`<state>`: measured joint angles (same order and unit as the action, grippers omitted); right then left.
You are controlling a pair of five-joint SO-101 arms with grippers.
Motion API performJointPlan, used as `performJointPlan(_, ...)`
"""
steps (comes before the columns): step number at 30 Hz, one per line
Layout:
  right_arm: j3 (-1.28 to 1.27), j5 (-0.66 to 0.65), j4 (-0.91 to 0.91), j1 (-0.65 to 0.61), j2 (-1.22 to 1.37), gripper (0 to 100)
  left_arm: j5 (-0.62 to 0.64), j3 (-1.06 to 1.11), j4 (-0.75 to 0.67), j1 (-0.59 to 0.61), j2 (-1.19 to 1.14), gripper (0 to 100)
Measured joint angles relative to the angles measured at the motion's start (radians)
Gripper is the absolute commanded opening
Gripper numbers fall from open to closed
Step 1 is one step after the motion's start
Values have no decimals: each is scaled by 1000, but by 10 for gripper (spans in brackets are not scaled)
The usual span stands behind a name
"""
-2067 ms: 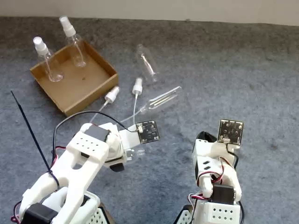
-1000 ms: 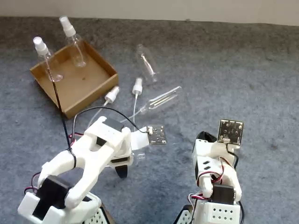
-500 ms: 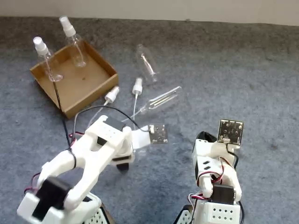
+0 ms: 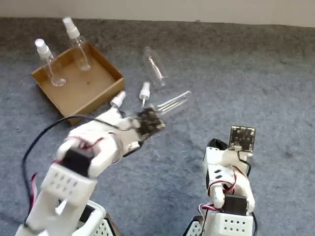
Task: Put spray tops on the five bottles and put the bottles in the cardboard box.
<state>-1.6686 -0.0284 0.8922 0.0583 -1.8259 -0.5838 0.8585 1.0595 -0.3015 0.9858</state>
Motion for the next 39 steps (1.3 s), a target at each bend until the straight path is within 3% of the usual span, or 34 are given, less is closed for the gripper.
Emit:
performJointPlan(5,0,-153,0,23,0,20,37,68,0,66,163,153)
performJointPlan(12,0,-172,0,21,0,21,186,101,6,166,344,153)
performJointPlan(17,0,-172,0,21,0,21,187,100,87,226,434,153)
performJointPlan(22,51,-173,11,18,0,21,213,-46,150,278,443,153)
performJointPlan(28,180,-173,110,-121,0,21,295,-161,176,279,321,153)
performJointPlan(33,255,-173,115,-192,-2,21,376,-155,176,279,153,153)
performJointPlan(39,370,-173,115,-201,124,21,410,-17,109,284,140,153)
